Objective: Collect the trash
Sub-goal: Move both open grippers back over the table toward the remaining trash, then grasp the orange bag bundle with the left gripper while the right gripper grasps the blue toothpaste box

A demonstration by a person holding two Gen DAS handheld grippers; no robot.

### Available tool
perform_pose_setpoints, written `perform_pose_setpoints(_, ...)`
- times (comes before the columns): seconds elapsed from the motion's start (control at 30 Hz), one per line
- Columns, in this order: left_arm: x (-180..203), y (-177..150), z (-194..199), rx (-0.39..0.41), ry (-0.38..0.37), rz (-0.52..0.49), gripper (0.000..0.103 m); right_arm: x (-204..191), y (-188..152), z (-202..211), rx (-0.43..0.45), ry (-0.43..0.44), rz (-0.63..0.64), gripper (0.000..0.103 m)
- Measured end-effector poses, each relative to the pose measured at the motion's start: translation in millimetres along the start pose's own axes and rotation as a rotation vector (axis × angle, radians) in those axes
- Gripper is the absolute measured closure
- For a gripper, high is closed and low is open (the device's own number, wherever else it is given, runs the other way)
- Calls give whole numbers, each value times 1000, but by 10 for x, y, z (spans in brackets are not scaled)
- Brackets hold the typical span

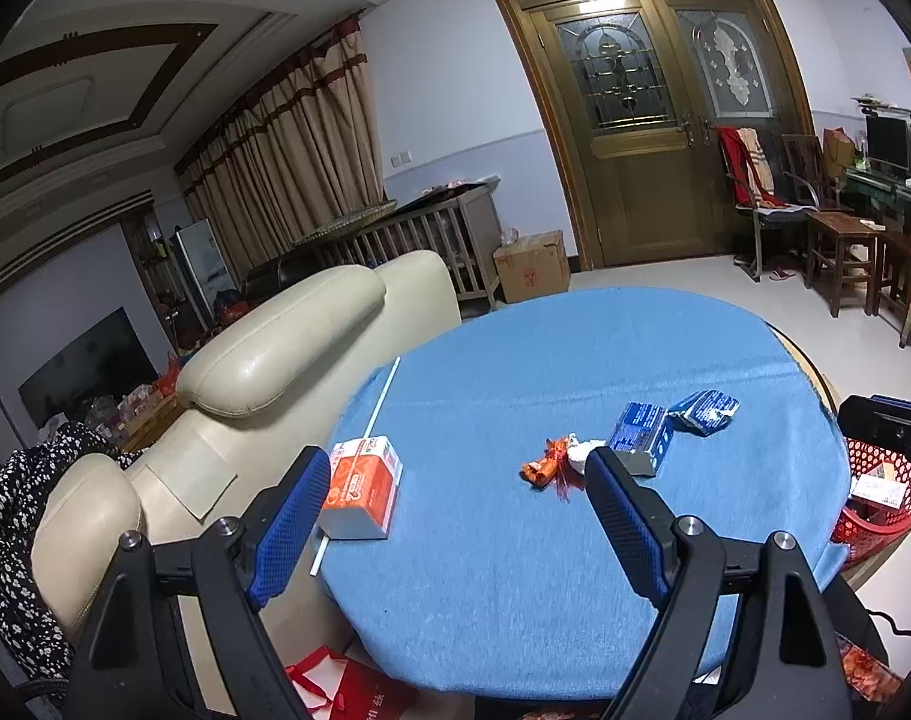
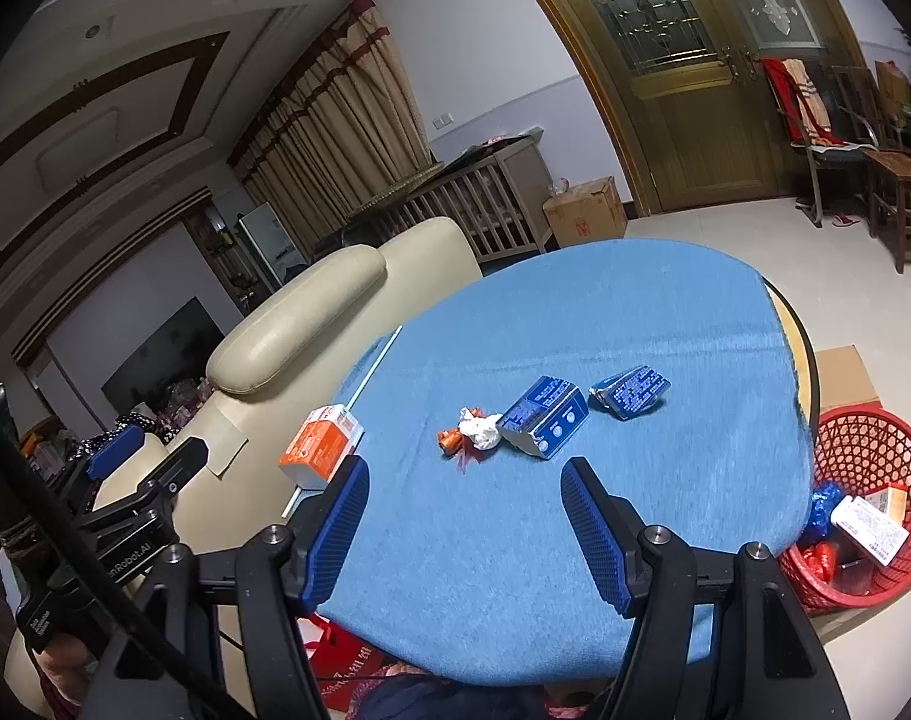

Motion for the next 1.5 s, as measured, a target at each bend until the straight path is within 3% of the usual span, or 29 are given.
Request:
perform_pose_setpoints(0.87, -34, -177, -349, -98, -22, 18, 16, 108, -90, -251, -68, -14, -29, 33)
perform_pose_setpoints(1.2, -128, -519, -1080, -304, -59, 100, 16, 499, -115, -560, -142, -41, -117, 33)
perform_pose_setpoints(1.5, -96, -648, -1758, -428, -92, 110, 16, 1043, -121, -916, -221, -68, -246, 33)
Point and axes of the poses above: each gripper's, at about its wrist camera, not at the fingertips, and z roughly against the way its jaws point, x to its right, y to its top, the point moved 8 cm from there along -z, roughly the way its jaws point, and after that the axes turned 10 degrees about -x, right-handed, at the moved point
